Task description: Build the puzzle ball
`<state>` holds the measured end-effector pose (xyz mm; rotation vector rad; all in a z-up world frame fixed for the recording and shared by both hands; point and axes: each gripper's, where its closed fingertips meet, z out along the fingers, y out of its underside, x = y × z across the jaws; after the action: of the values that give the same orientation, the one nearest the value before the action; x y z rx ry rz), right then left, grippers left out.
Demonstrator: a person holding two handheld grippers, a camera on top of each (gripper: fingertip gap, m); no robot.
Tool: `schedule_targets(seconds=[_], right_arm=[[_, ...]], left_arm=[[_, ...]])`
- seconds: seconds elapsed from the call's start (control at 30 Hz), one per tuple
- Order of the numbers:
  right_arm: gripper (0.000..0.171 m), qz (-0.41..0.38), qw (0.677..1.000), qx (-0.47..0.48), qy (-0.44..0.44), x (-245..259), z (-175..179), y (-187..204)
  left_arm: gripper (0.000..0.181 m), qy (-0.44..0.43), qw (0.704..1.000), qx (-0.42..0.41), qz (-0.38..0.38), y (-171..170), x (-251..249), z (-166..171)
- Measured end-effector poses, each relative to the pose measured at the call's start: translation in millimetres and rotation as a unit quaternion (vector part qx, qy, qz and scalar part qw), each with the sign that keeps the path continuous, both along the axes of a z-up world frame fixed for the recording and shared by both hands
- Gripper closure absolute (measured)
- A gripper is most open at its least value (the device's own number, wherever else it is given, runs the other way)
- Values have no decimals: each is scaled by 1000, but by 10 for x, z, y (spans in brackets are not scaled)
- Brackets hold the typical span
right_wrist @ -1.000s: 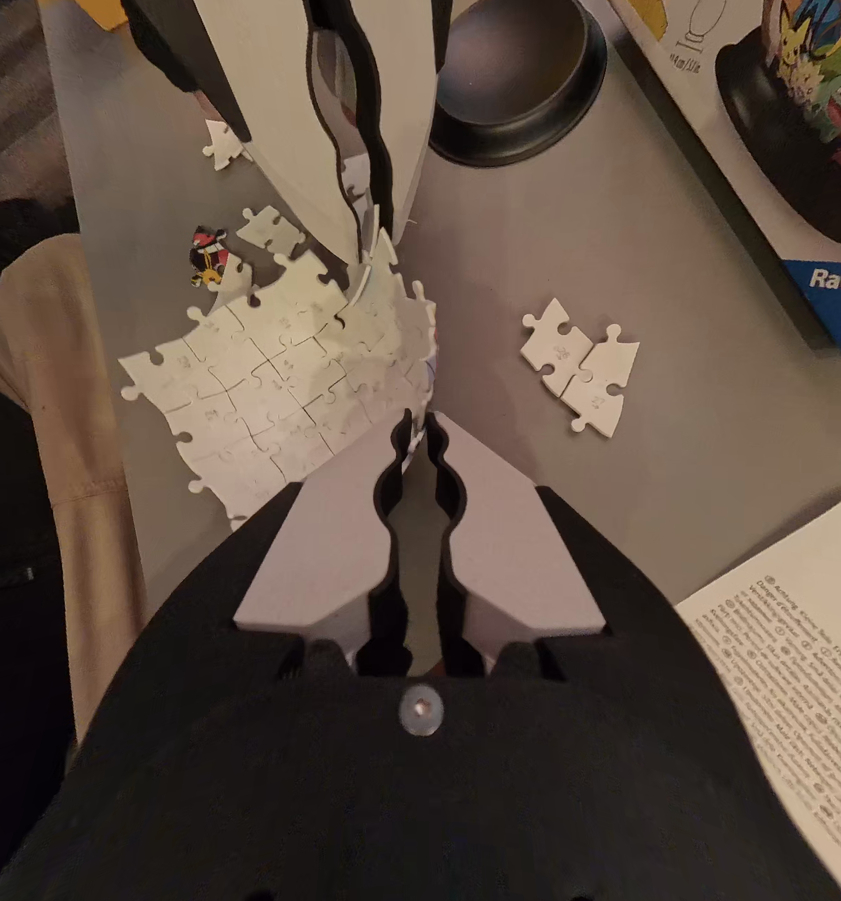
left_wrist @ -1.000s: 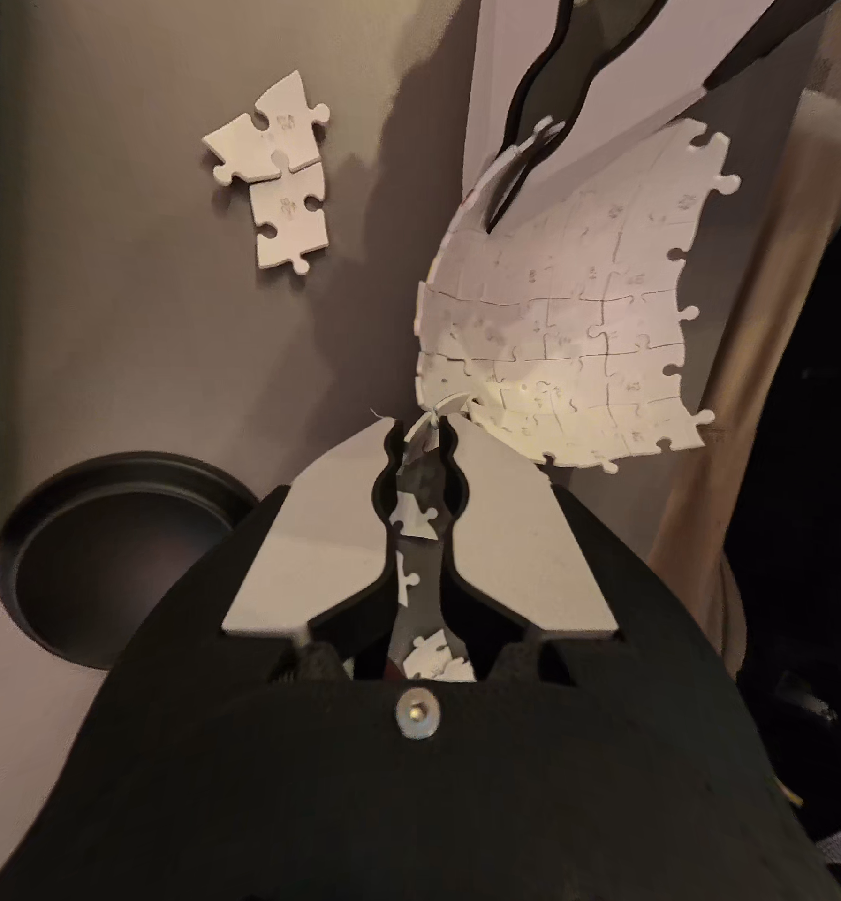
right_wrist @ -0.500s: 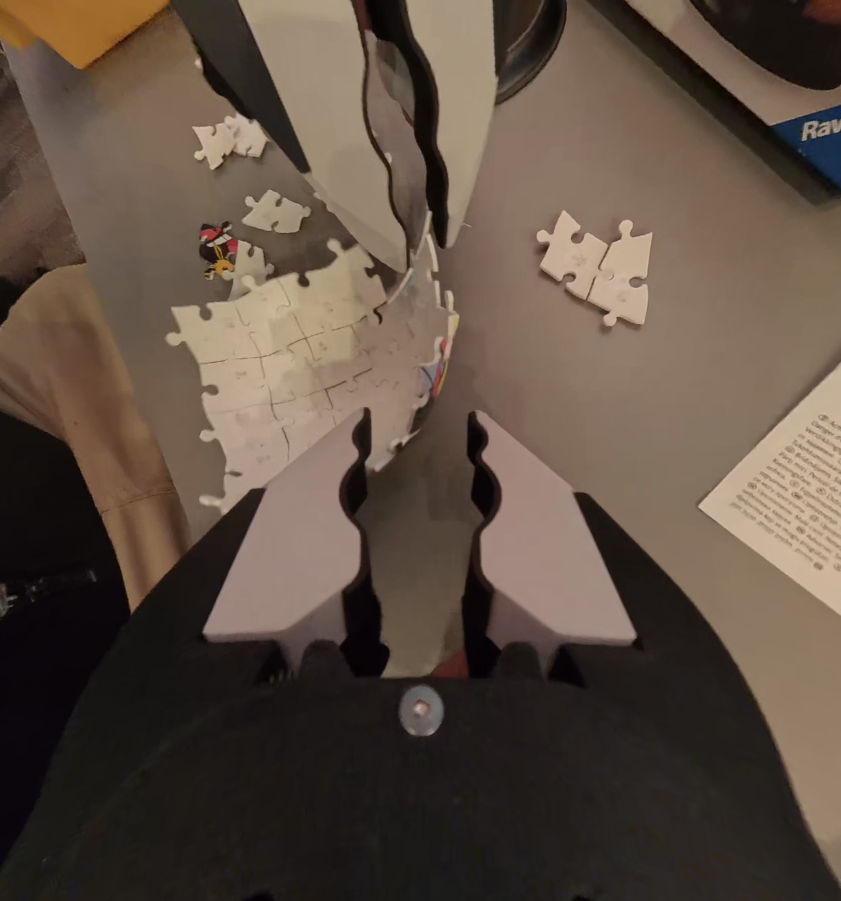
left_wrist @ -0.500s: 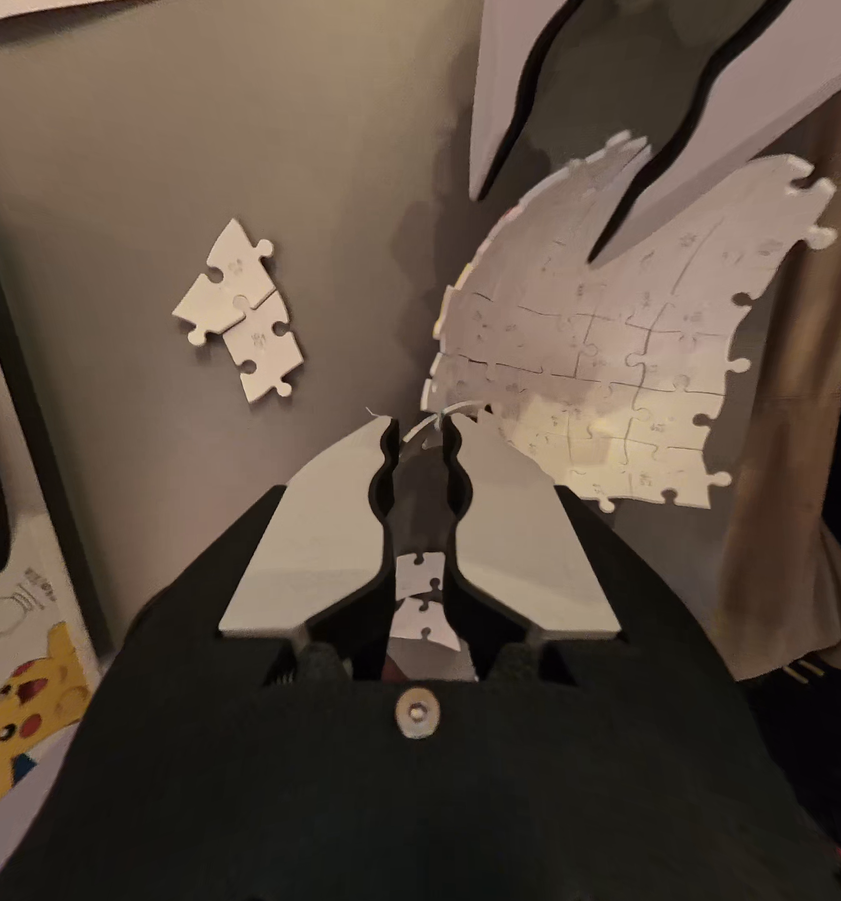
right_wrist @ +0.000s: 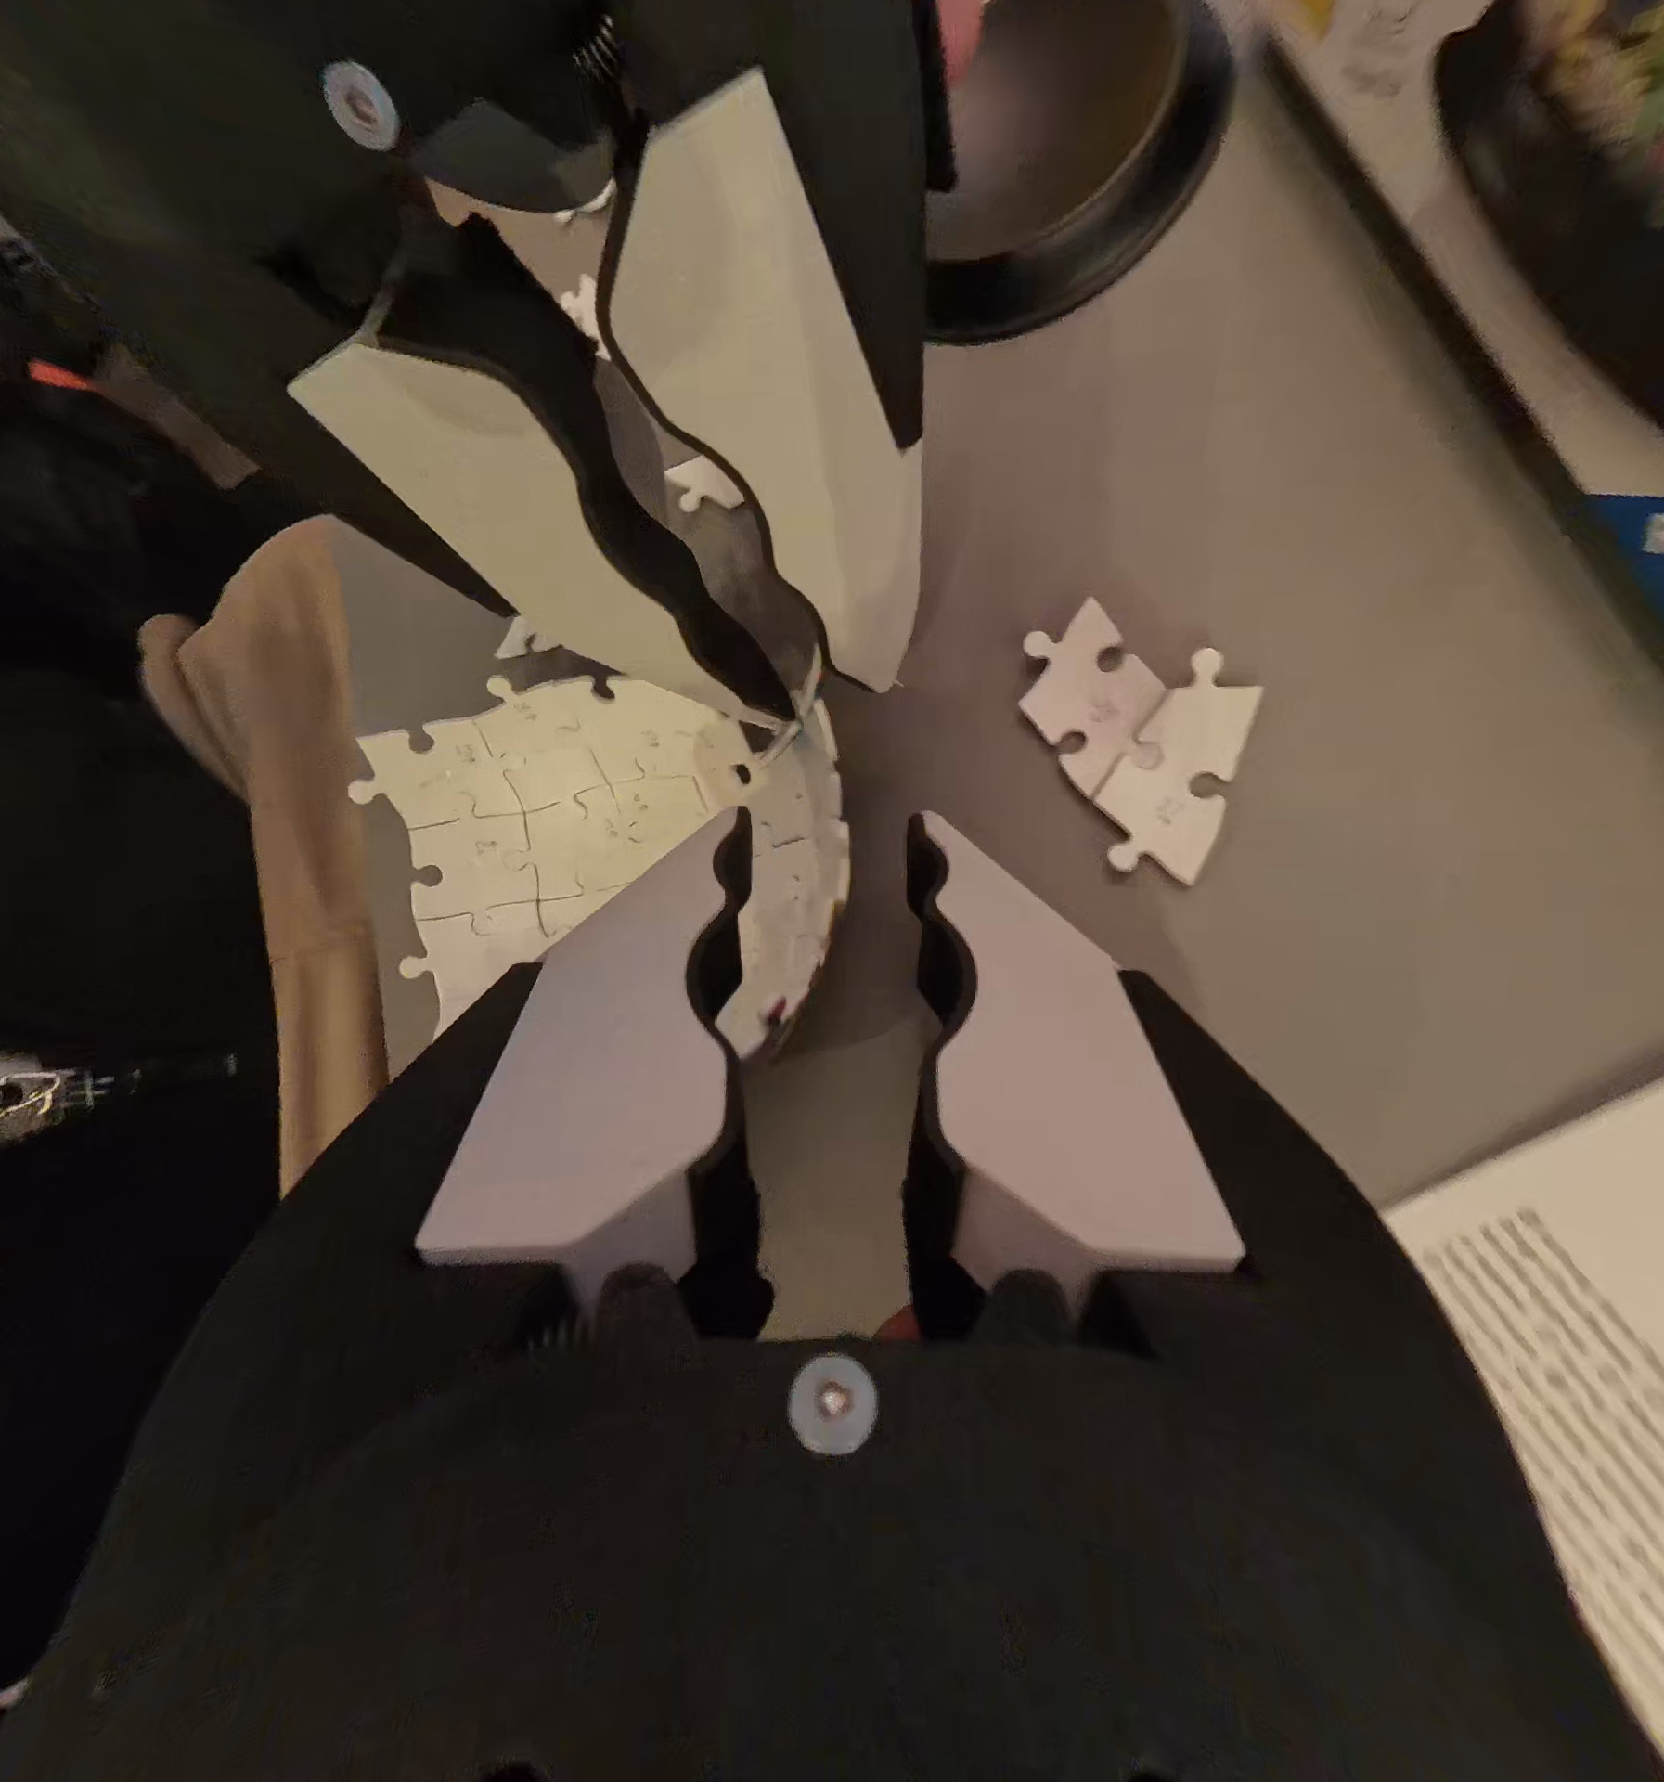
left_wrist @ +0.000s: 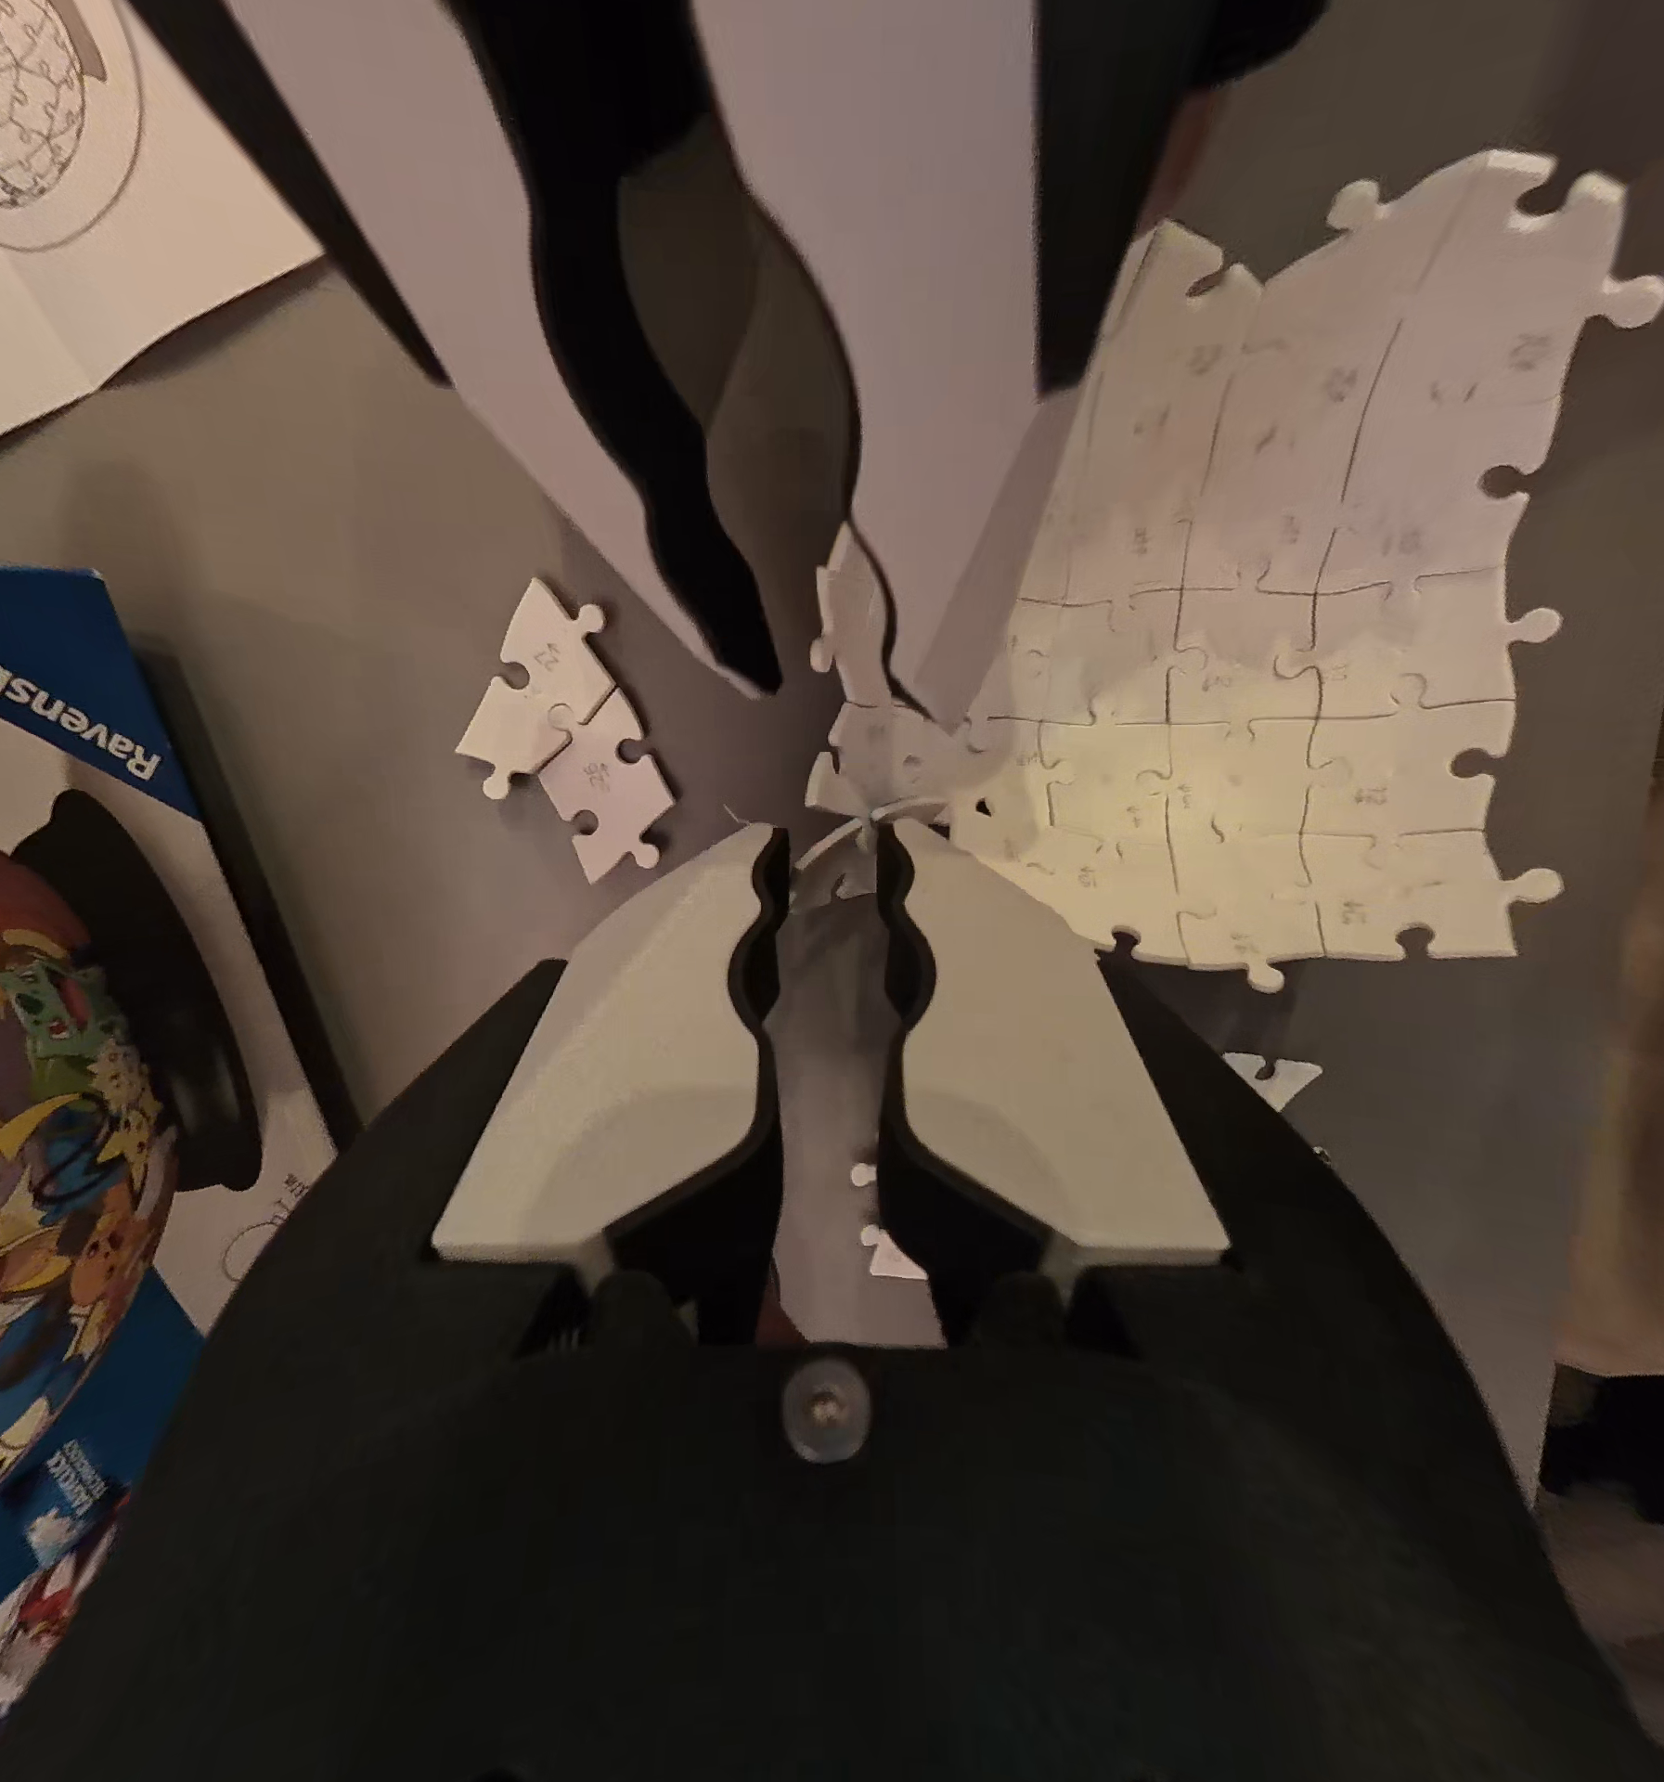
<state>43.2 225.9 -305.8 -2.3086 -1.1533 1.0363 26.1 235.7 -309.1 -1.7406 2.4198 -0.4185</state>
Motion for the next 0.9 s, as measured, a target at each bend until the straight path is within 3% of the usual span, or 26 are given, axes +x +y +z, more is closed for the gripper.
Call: schedule_targets(seconds=[0.27,0.4,0.47,0.53,0.9], right_arm=[[144,11,1000,-11,3,-83,-22,105],[154,25,999,-21,5,-126,-50,117],[167,18,1000,-19,0,-132,-51,149],[168,22,1000,-16,-5,-134,-51,141],[169,9,1000,-22,13,-75,-57,91]], left_arm=[[164,18,1000,7,-12,44,10,-3],[164,28,999,13,-22,58,31,-4],[164,37,999,26,-21,97,18,-22],[163,36,999,25,-19,94,16,-26],[154,-28,996,-14,84,187,-159,-59]])
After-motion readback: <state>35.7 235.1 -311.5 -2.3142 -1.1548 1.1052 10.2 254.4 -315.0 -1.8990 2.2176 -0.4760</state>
